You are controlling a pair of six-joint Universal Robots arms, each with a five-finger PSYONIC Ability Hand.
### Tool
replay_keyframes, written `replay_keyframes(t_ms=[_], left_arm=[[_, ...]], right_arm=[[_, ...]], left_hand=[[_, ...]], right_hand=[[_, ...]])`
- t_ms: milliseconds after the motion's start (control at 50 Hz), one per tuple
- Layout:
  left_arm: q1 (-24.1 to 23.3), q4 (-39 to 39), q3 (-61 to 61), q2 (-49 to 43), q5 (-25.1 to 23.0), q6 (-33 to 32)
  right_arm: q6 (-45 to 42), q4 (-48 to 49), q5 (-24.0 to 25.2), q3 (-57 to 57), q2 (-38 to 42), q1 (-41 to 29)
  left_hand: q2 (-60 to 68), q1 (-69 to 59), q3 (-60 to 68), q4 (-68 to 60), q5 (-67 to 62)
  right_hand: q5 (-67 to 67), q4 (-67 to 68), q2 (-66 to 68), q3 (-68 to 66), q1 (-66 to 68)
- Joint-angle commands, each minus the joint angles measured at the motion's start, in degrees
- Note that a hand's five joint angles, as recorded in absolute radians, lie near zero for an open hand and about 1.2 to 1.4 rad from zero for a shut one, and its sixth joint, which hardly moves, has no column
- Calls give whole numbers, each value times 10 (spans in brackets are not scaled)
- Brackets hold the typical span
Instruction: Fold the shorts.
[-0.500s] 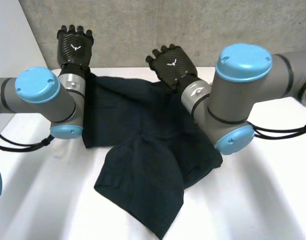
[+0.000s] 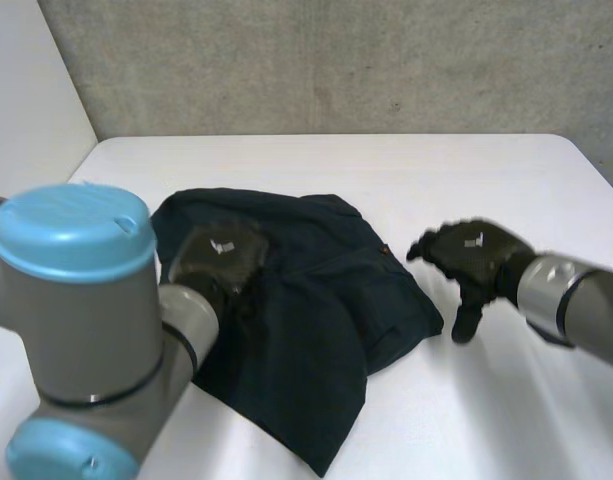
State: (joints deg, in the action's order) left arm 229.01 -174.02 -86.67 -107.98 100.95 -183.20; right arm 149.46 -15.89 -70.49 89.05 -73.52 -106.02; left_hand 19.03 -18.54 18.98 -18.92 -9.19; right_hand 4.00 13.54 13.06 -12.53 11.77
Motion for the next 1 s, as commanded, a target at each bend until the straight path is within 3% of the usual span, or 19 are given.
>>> replay_keyframes(t_ms=[20,220,300,340,360,600,760,800,900,1000], left_arm=[[-55,36,0,-13,0,145],[-112,4,24,-48,13,163],[-131,-13,36,-68,39,163],[-138,-24,44,-85,58,163],[-142,-27,47,-91,64,163],[-175,-70,76,-170,120,178],[-187,-67,77,-187,212,167],[-187,-68,74,-182,231,167],[-180,-69,54,-166,262,165],[-132,-61,38,-147,232,106]], right_arm=[[18,145,48,132,6,19],[84,273,47,152,61,14],[87,295,46,147,75,13],[87,308,45,146,76,13],[86,310,45,146,77,12],[80,311,44,160,73,13],[79,313,17,163,68,10],[79,314,9,162,66,9],[79,314,3,158,46,10],[78,305,4,148,33,9]], left_hand=[[60,-65,60,-61,-58],[56,-61,57,-58,-55],[56,-61,57,-58,-55],[56,-61,57,-58,-55],[56,-61,57,-58,-55],[56,-61,57,-58,-55],[68,-73,69,-69,-67],[110,-115,111,-111,-108],[608,-613,609,-610,-607],[610,-615,610,-611,-608]], right_hand=[[82,86,91,-97,104],[144,149,153,-159,166],[428,432,437,-443,450],[640,644,649,-654,662],[660,664,669,-675,682],[660,665,669,-675,682],[660,665,669,-675,682],[660,665,669,-675,682],[660,665,669,-675,682],[660,665,669,-675,682]])
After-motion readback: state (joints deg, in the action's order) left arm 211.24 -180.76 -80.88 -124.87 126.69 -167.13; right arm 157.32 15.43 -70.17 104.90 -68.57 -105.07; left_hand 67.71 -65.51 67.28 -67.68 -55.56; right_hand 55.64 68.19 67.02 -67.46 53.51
